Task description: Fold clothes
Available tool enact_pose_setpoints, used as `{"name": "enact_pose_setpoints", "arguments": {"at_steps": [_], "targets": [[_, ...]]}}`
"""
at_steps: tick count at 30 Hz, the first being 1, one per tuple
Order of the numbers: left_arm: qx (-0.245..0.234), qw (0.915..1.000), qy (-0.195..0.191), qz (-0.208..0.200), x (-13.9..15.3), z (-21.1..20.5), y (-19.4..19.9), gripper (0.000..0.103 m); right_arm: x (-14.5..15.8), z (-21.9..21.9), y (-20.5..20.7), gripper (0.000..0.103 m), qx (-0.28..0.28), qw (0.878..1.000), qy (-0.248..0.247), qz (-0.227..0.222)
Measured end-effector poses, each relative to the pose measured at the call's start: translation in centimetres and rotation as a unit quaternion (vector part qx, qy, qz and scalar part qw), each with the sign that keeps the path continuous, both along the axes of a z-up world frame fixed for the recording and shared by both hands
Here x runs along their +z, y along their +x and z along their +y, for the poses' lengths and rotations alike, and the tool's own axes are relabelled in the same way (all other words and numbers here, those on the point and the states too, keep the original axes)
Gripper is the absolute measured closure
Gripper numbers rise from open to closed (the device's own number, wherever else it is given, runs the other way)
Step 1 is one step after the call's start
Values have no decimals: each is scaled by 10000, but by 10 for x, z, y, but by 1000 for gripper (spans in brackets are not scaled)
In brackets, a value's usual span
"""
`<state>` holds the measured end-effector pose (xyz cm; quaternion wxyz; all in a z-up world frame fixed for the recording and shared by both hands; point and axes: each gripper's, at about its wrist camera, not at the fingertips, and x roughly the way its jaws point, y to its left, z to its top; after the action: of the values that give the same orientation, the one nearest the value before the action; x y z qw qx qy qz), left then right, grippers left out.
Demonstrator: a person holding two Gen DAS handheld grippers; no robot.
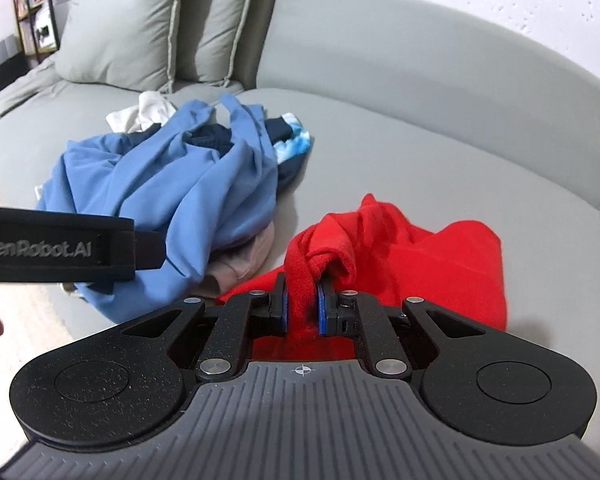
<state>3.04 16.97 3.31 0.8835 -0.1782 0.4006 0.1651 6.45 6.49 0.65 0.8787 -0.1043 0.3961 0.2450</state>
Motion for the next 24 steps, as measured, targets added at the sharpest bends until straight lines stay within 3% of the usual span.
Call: {"name": "enact_pose_setpoints", "arguments": {"at_steps": [1, 3, 6, 8, 11, 12, 13, 16, 18, 19, 20, 22, 24], "targets": [[-32, 10000, 8, -29, 1, -1, 0, 12, -2, 2, 3, 41, 109, 9998, 5, 158], [-128, 9999, 46, -70, 1, -4, -1, 12, 0, 0, 1, 41, 360, 9984, 120, 424], [-369, 9993, 82, -76, -3, -13, 2, 18, 12, -24, -11, 29, 359, 9974, 361, 505], [-670, 9977, 114, -58, -7, -26, 6, 29, 16, -41, -16, 28, 299, 9968, 460, 590], [-1202, 9927, 65, -61, -12, -46, 12, 62, 16, -68, -18, 28, 30, 9968, 492, 626], [-1393, 9902, 7, -78, -15, -52, 14, 81, 15, -76, -17, 28, -53, 9968, 496, 631], [-1566, 9876, -46, -98, -17, -57, 15, 88, 13, -86, -16, 28, -211, 9965, 500, 642], [-2266, 9738, -100, -184, -25, -85, 25, 93, 5, -111, -10, 28, -669, 9934, 575, 733], [-2455, 9690, -124, -241, -28, -94, 29, 93, 0, -125, -7, 34, -882, 9910, 696, 732], [-2508, 9677, -130, -202, -31, -98, 33, 93, -1, -129, -6, 47, -902, 9910, 709, 696], [-2556, 9667, -121, -86, -36, -101, 40, 93, -2, -133, -6, 67, -905, 9911, 708, 667], [-2625, 9648, -100, 106, -45, -107, 51, 94, -5, -135, -2, 90, -883, 9916, 653, 686], [-2446, 9691, 40, 301, -53, -101, 57, 94, -8, -136, 1, 90, -849, 9921, 633, 668]]}}
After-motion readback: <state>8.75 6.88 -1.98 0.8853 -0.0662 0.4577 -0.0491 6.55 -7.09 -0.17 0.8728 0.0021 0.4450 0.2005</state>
